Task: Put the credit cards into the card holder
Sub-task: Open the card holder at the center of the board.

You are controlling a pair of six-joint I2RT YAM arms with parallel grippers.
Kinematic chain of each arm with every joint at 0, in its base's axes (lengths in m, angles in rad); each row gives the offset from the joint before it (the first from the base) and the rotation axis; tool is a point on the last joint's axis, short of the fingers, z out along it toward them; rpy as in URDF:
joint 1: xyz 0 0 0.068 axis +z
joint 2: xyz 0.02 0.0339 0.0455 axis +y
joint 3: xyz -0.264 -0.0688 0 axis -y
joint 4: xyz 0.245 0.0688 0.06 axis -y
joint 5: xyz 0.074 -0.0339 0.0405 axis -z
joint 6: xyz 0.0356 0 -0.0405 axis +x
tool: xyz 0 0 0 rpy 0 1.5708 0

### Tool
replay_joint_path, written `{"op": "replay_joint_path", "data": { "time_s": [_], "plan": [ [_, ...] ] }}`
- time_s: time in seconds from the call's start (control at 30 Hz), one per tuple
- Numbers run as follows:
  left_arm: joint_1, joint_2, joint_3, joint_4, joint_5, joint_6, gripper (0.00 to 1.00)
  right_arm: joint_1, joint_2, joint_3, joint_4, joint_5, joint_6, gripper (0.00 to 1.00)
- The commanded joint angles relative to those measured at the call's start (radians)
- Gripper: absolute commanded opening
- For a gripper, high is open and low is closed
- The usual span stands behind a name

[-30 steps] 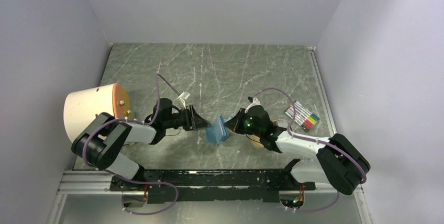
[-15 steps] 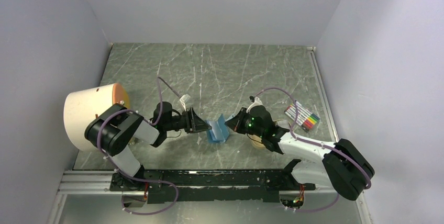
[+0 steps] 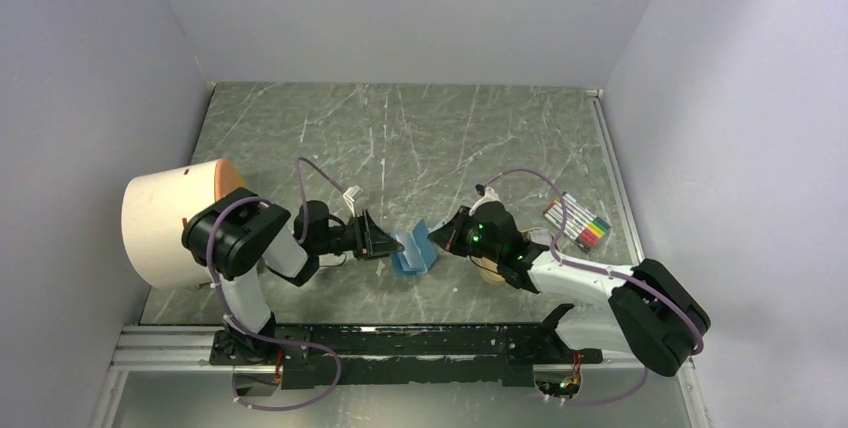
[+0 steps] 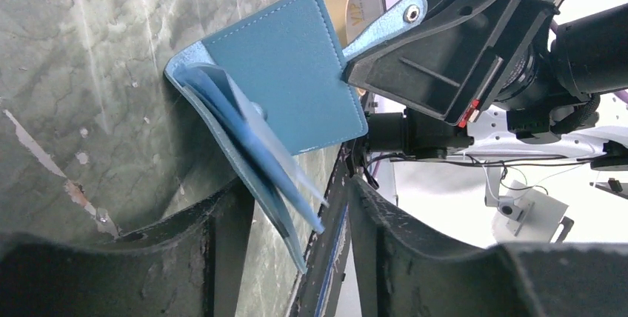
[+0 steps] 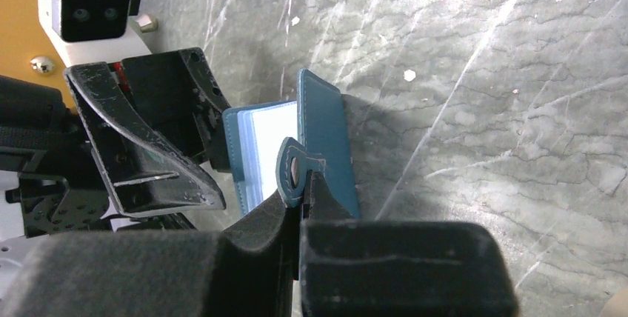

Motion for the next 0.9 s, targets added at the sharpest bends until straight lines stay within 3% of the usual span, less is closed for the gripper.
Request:
{"op": "replay_joint_path", "data": {
  "time_s": [0.0,0.1,0.27,0.47,0.87],
  "plan": [
    [0.007,-0.020,-0.008,0.128,0.012,0.009,0.56,0.007,-0.040,-0.005,0.019,0.011,0.007,0.00],
    [0.005,-0.083,-0.002,0.027,-0.013,0.057,0.56,0.013,-0.069,0.006,-0.022,0.037,-0.013,0.00],
    [0.003,-0.185,0.028,-0.202,-0.068,0.176,0.46,0.013,-0.067,-0.006,-0.015,0.039,-0.009,0.00],
    [-0.017,-0.247,0.087,-0.461,-0.134,0.288,0.48,0.014,-0.054,-0.023,0.030,0.011,-0.002,0.00],
    [-0.031,-0.229,0.135,-0.503,-0.130,0.305,0.46,0.014,-0.030,-0.031,0.088,-0.010,0.014,0.00]
  ]
}}
